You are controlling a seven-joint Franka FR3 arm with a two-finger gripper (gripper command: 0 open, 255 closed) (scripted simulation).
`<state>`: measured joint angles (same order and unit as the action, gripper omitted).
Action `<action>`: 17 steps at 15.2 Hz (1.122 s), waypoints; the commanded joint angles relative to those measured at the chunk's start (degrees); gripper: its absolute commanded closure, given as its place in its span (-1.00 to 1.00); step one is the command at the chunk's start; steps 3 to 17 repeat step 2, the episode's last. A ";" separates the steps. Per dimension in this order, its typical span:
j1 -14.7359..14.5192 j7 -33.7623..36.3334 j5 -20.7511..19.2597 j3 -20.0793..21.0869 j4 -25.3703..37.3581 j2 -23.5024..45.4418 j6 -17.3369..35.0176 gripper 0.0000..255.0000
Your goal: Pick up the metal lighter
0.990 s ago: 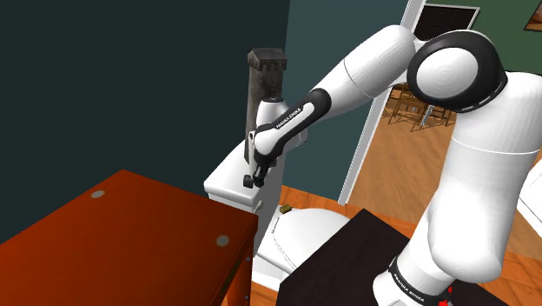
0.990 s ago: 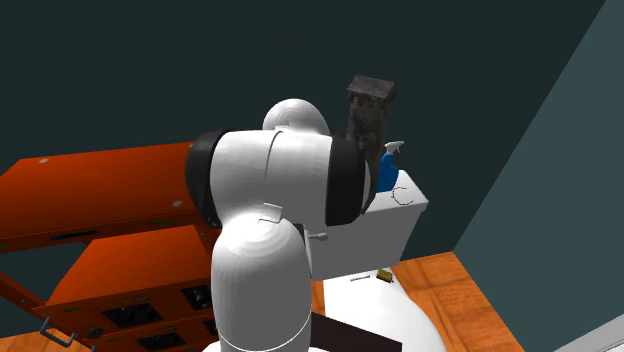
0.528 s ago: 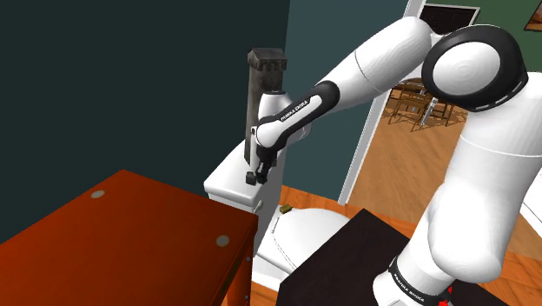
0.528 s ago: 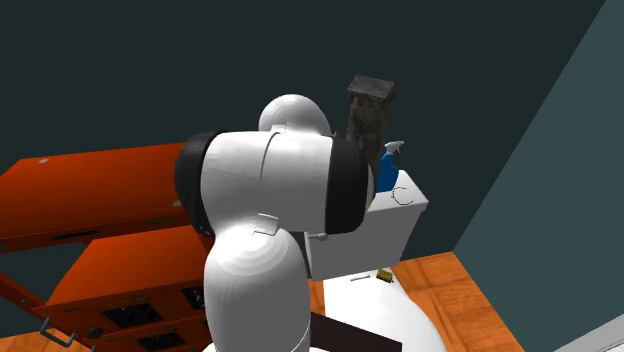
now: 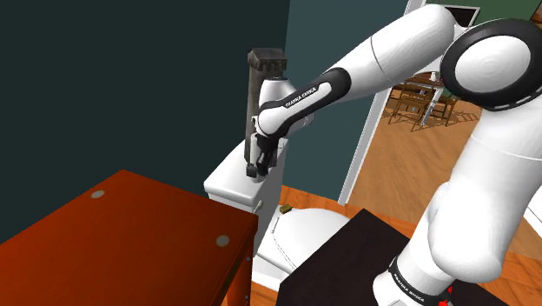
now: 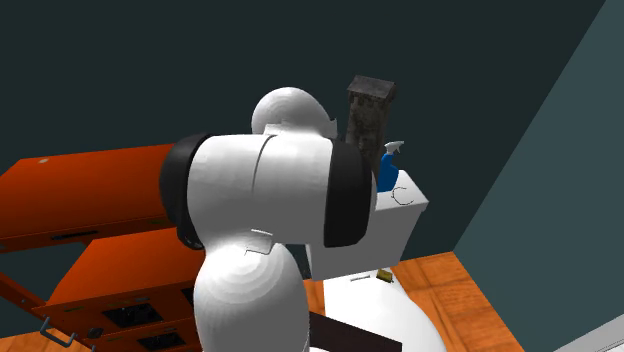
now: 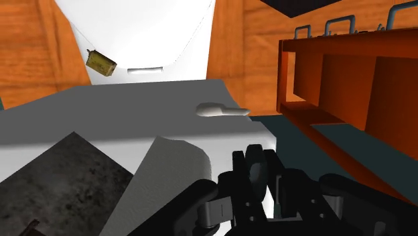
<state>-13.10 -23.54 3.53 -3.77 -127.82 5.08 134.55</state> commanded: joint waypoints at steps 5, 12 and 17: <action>0.01 0.06 -0.09 -0.02 0.42 -0.42 -0.86 1.00; 0.01 0.06 -0.09 -0.02 0.42 -0.42 -0.86 1.00; 0.01 0.06 -0.09 -0.02 0.42 -0.42 -0.86 1.00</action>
